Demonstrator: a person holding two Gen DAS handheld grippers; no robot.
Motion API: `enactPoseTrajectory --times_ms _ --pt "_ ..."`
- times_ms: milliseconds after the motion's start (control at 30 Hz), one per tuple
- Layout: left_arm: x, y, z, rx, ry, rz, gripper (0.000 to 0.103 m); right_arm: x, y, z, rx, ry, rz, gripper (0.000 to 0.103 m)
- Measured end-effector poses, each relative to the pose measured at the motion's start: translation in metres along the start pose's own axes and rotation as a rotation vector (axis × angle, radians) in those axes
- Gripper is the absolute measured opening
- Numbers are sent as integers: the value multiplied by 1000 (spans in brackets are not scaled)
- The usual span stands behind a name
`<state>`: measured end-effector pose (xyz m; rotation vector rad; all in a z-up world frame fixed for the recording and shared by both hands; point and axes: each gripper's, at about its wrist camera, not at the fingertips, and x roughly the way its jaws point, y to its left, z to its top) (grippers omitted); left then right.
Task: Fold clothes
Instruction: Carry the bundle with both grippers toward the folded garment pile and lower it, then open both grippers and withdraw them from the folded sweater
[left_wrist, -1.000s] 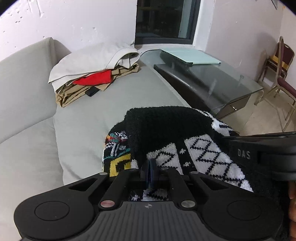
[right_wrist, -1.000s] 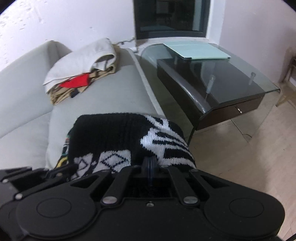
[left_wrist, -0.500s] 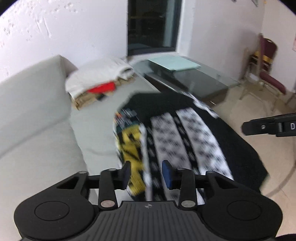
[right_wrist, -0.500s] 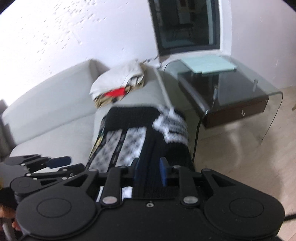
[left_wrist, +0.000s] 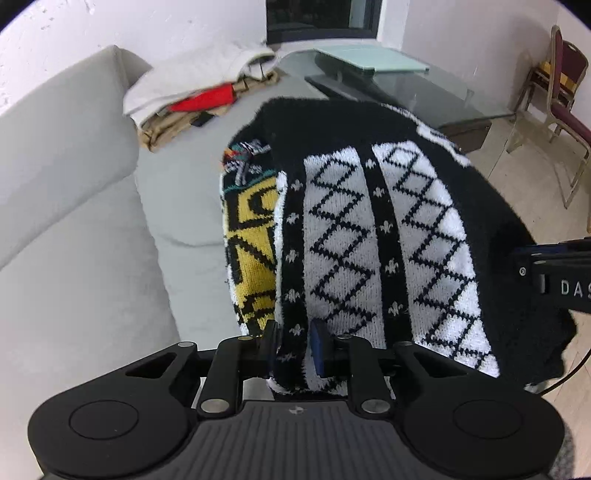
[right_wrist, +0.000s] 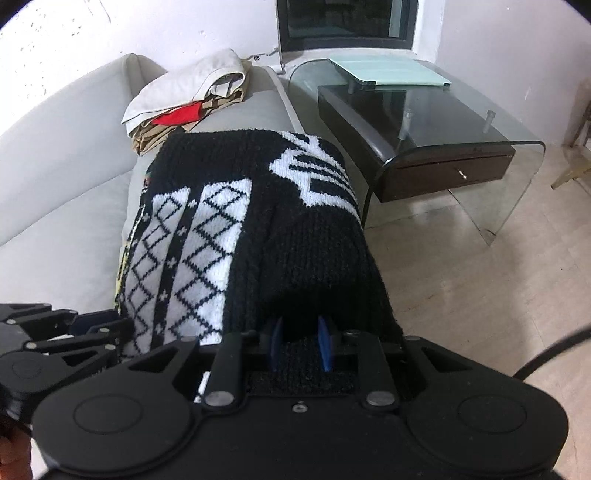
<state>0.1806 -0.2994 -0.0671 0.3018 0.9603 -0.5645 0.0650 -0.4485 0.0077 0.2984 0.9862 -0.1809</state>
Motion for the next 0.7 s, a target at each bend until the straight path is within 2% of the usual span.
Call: enactPoseTrajectory --times_ms 33,67,100,133,167,200,233,267,333,367,700 --pt "-12 1 -2 -6 -4 -1 27 -2 2 1 3 6 2 28" --pt "-25 1 -4 -9 -4 -3 41 -4 3 2 6 13 5 44" --pt "-39 1 -7 -12 -5 -5 47 -6 5 4 9 19 7 55" --pt "-52 1 -10 -20 -2 -7 55 -8 6 5 12 25 10 75" --pt "-65 1 -12 -31 4 -8 63 -10 8 6 15 32 12 86" --pt "-77 1 -15 -42 9 -10 68 -13 10 7 17 38 14 87" --pt "-90 0 -16 -51 12 -15 78 -26 15 6 4 40 11 89" --pt "-102 -1 -18 -58 12 -21 87 -38 20 5 -8 42 7 94" --pt "-122 -3 -20 -63 17 -32 98 -61 30 3 -27 43 -3 103" --pt "-132 -4 -21 -63 21 -37 101 -71 34 1 -33 42 -9 103" --pt "-191 -14 -30 -63 -36 8 101 -130 62 -16 -64 9 -60 103"
